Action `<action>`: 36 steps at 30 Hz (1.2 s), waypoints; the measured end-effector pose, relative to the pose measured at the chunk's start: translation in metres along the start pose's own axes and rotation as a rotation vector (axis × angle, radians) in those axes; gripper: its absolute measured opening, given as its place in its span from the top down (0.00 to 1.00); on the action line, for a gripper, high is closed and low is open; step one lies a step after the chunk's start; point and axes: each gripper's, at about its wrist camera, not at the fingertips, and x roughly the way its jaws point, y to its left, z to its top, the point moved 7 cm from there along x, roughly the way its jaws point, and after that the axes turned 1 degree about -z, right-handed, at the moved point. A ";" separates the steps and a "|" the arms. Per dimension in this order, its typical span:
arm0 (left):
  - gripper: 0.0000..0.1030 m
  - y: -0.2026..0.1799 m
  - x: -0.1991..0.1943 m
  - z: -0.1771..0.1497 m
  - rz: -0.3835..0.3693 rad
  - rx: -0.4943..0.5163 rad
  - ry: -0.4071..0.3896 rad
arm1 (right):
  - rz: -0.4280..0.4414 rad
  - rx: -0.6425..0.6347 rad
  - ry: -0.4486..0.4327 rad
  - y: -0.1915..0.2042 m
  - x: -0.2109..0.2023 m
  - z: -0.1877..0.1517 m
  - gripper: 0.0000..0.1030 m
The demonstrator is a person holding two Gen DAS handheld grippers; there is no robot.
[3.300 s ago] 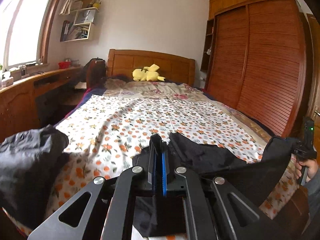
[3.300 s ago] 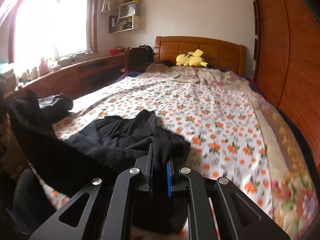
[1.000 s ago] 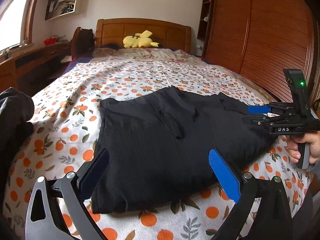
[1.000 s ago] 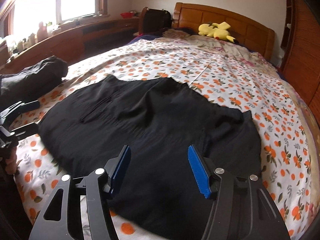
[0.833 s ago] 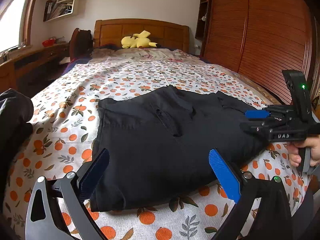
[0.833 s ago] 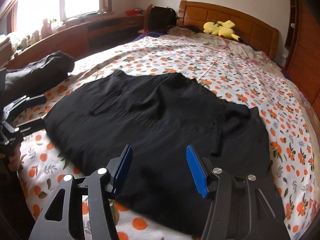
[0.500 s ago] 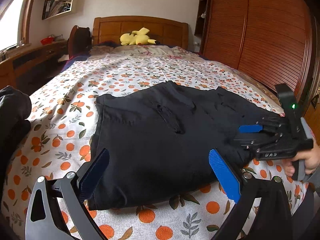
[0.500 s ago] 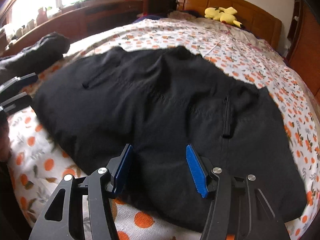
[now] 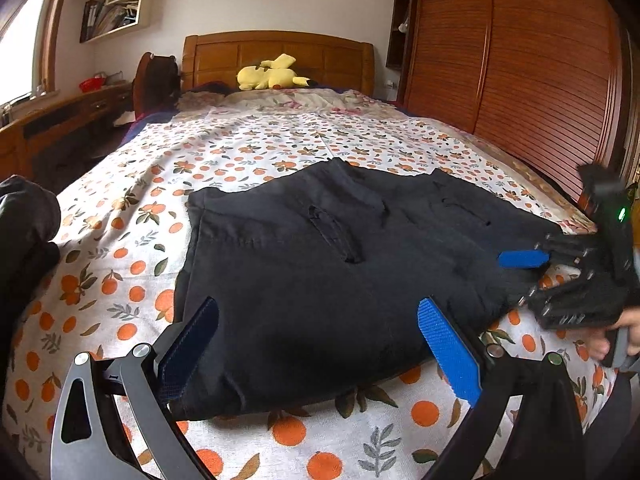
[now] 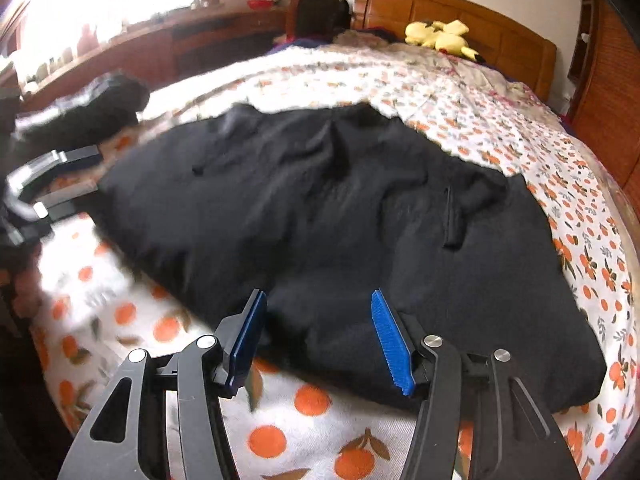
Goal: Fold large clothes
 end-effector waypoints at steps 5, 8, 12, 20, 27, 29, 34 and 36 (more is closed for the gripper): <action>0.03 -0.011 0.003 0.007 -0.014 -0.003 -0.008 | 0.005 0.039 -0.029 -0.003 0.001 -0.004 0.49; 0.03 -0.022 0.006 0.012 -0.028 0.011 -0.015 | 0.001 0.066 -0.054 -0.007 -0.010 -0.005 0.49; 0.03 -0.038 0.009 0.011 -0.044 0.037 -0.014 | -0.033 0.114 -0.092 -0.028 -0.037 -0.010 0.48; 0.03 -0.051 0.019 0.006 -0.046 0.069 0.013 | -0.157 0.213 -0.121 -0.095 -0.076 -0.028 0.45; 0.03 -0.053 0.029 -0.002 -0.034 0.095 0.042 | -0.214 0.321 -0.128 -0.136 -0.083 -0.044 0.27; 0.03 -0.052 0.033 -0.006 -0.027 0.095 0.056 | -0.213 0.368 -0.122 -0.144 -0.079 -0.049 0.24; 0.03 -0.051 0.038 -0.009 -0.025 0.093 0.069 | -0.192 0.460 -0.112 -0.157 -0.064 -0.054 0.23; 0.03 -0.051 0.039 -0.010 -0.026 0.092 0.074 | -0.193 0.491 -0.103 -0.161 -0.058 -0.056 0.23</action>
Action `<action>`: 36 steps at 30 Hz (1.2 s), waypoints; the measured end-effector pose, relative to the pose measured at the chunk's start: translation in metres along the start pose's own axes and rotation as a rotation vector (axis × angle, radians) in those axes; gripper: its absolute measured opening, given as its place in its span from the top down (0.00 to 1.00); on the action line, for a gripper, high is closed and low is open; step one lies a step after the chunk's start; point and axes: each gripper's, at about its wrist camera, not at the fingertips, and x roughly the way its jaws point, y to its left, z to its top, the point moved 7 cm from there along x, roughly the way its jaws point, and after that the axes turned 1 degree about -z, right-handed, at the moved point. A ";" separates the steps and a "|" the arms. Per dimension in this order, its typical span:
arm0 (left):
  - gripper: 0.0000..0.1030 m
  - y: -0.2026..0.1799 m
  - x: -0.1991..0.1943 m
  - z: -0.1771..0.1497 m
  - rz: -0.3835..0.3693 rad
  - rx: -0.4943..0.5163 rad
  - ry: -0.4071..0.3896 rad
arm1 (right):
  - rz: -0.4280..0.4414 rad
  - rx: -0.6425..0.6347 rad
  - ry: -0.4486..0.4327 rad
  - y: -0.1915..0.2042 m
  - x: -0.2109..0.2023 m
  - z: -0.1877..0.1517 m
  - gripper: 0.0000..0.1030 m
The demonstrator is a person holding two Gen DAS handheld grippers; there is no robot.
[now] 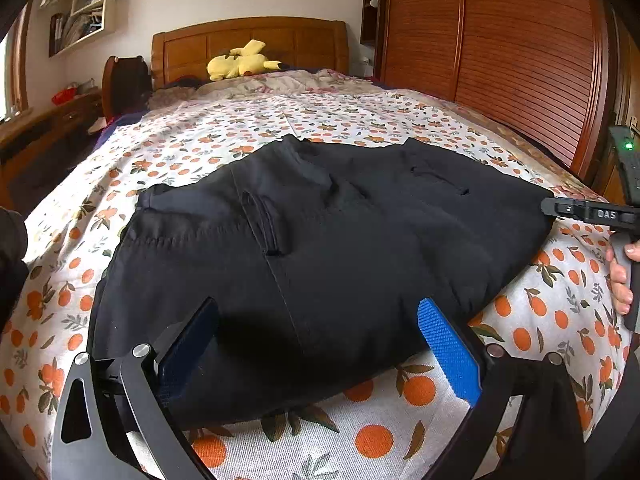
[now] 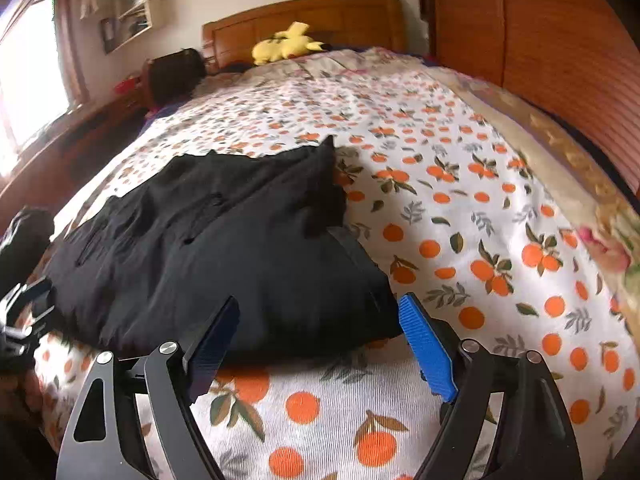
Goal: Fold large clothes
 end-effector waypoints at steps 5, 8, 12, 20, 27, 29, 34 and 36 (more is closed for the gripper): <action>0.03 -0.001 0.001 -0.001 0.001 0.002 0.005 | -0.033 0.034 0.059 -0.003 0.018 -0.007 0.19; 0.03 -0.001 0.001 -0.001 -0.001 0.006 0.006 | -0.024 0.065 0.088 -0.006 0.025 -0.011 0.18; 0.03 -0.002 0.001 -0.001 -0.002 0.007 0.007 | 0.007 0.105 0.114 -0.008 0.032 -0.015 0.19; 0.03 -0.002 0.001 -0.002 -0.004 0.006 0.006 | 0.035 0.074 0.101 0.004 0.026 -0.006 0.63; 0.03 0.000 -0.003 -0.003 -0.015 -0.012 -0.004 | 0.119 0.035 -0.035 0.026 -0.008 0.030 0.89; 0.03 0.001 -0.009 -0.002 -0.020 -0.017 -0.012 | 0.145 0.016 -0.063 0.037 -0.018 0.040 0.89; 0.03 0.009 -0.026 -0.002 -0.017 -0.016 -0.037 | 0.217 -0.095 -0.117 0.090 -0.042 0.065 0.90; 0.03 0.017 -0.033 -0.002 -0.012 -0.024 -0.048 | 0.250 -0.153 -0.131 0.118 -0.049 0.072 0.90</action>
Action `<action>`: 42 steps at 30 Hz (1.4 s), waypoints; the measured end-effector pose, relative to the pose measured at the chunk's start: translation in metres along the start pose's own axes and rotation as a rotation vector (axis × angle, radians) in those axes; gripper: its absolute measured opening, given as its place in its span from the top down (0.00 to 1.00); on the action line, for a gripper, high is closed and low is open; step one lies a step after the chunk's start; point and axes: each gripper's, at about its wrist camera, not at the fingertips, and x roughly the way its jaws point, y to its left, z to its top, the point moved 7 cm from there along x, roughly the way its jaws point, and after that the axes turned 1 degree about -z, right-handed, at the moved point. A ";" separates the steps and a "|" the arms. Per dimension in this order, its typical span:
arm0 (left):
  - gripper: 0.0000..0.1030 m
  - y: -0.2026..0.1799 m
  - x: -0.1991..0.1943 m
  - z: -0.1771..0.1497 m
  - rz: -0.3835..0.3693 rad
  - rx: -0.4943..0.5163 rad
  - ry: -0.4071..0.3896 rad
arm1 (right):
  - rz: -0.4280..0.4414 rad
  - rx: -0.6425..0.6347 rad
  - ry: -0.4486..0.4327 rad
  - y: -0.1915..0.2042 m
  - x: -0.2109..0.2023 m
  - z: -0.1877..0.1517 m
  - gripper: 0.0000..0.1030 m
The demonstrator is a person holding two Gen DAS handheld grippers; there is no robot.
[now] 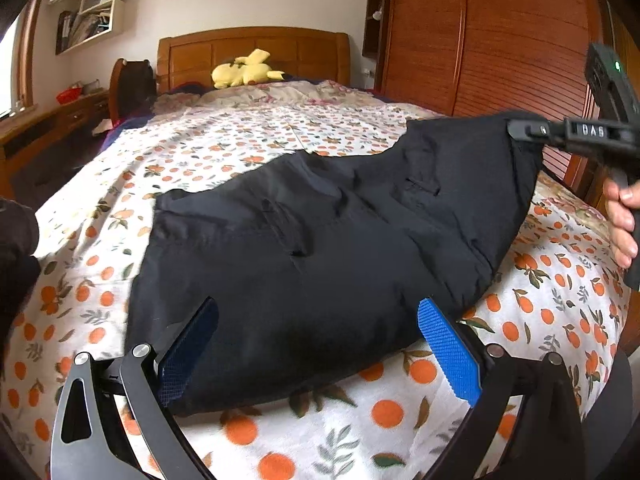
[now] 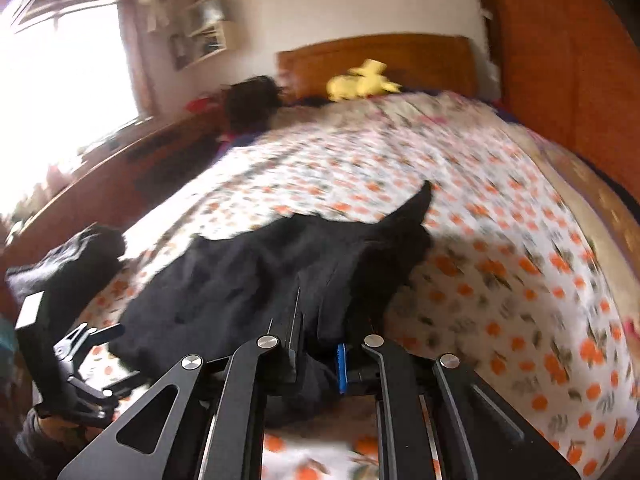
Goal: Fold large clothes
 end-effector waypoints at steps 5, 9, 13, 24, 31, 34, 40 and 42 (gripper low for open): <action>0.03 0.026 -0.021 -0.004 0.020 -0.033 -0.020 | 0.074 -0.120 -0.010 0.071 0.009 0.012 0.91; 0.03 0.048 -0.036 -0.010 0.044 -0.060 -0.028 | 0.163 -0.191 -0.018 0.132 0.021 0.019 0.92; 0.03 0.070 -0.053 -0.016 0.076 -0.084 -0.043 | 0.241 -0.245 0.002 0.186 0.038 0.022 0.92; 0.03 0.105 -0.075 -0.025 0.116 -0.144 -0.060 | 0.312 -0.290 0.133 0.245 0.077 -0.015 0.80; 0.03 0.101 -0.081 -0.016 0.107 -0.150 -0.096 | 0.285 -0.317 0.091 0.246 0.057 0.006 0.76; 0.03 0.096 -0.080 -0.011 0.099 -0.148 -0.106 | 0.245 -0.337 0.064 0.234 0.049 0.012 0.76; 0.03 0.085 -0.078 -0.003 0.088 -0.140 -0.122 | 0.125 -0.333 0.076 0.184 0.052 0.007 0.76; 0.03 0.084 -0.077 -0.001 0.085 -0.139 -0.125 | 0.103 -0.325 0.112 0.169 0.060 -0.003 0.76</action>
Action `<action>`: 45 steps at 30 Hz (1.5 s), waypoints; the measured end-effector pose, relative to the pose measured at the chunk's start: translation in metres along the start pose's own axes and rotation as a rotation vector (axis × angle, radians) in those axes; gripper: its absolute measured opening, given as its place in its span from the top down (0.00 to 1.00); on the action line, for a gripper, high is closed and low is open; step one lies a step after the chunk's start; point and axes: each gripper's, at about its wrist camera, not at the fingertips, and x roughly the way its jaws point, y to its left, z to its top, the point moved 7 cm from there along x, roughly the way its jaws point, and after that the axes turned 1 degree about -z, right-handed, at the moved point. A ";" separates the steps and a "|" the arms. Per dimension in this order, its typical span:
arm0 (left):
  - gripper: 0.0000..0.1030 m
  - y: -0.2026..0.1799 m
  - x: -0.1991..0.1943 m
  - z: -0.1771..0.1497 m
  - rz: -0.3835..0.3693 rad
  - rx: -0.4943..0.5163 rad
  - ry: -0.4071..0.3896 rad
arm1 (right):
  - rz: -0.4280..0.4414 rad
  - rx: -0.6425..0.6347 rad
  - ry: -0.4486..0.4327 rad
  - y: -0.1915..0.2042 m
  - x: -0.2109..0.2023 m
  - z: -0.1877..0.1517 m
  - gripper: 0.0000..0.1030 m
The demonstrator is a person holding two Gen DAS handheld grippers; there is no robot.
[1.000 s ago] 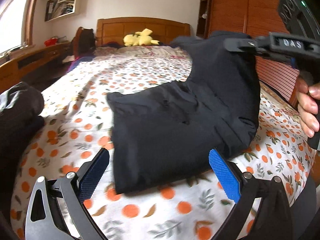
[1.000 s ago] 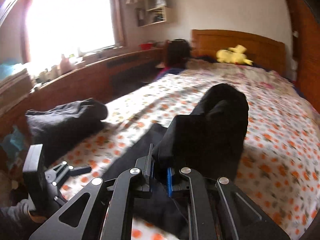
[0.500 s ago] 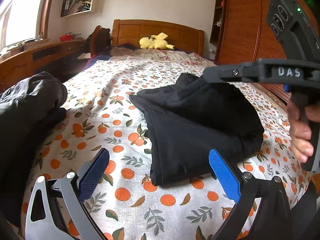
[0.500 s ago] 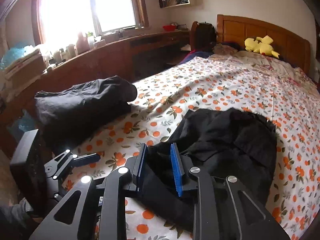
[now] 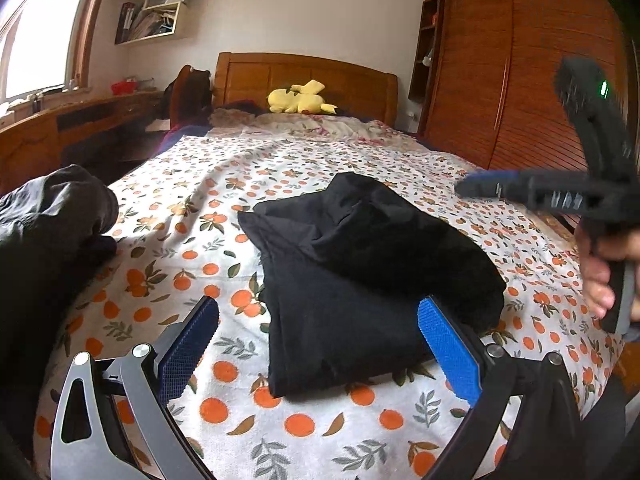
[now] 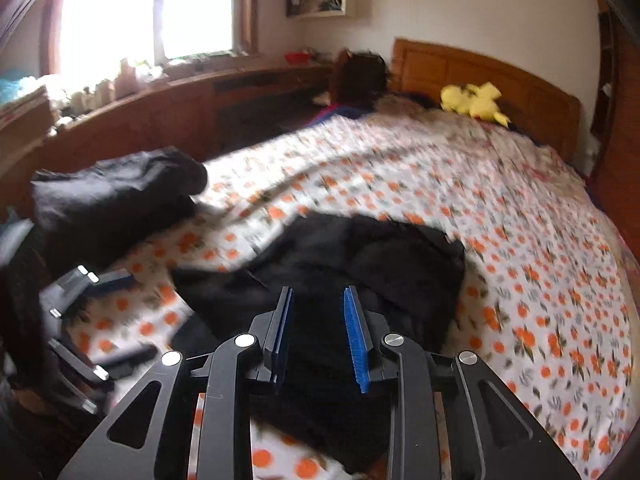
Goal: Fold large clothes
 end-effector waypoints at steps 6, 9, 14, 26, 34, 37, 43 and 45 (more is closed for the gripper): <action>0.03 -0.002 0.002 0.003 0.001 -0.003 -0.004 | 0.022 0.031 0.088 -0.008 0.022 -0.039 0.76; 0.03 0.000 0.003 0.005 0.004 -0.013 -0.009 | 0.062 0.060 0.114 -0.004 0.030 -0.053 0.76; 0.03 -0.001 0.010 0.005 0.001 -0.017 0.000 | 0.085 0.066 0.141 0.003 0.043 -0.071 0.76; 0.61 -0.011 0.044 -0.006 -0.077 -0.020 0.095 | 0.097 0.059 0.104 0.003 0.030 -0.070 0.68; 0.91 -0.007 0.042 -0.008 -0.091 -0.030 0.103 | -0.002 0.047 0.070 -0.019 0.015 -0.072 0.41; 0.91 -0.004 0.040 -0.010 -0.085 -0.030 0.106 | 0.002 0.101 0.078 -0.031 0.018 -0.077 0.35; 0.91 0.003 0.041 -0.015 -0.051 -0.026 0.122 | 0.000 0.220 0.088 -0.056 0.033 -0.075 0.33; 0.91 0.005 0.042 -0.018 -0.048 -0.025 0.124 | 0.012 0.262 0.106 -0.064 0.045 -0.074 0.32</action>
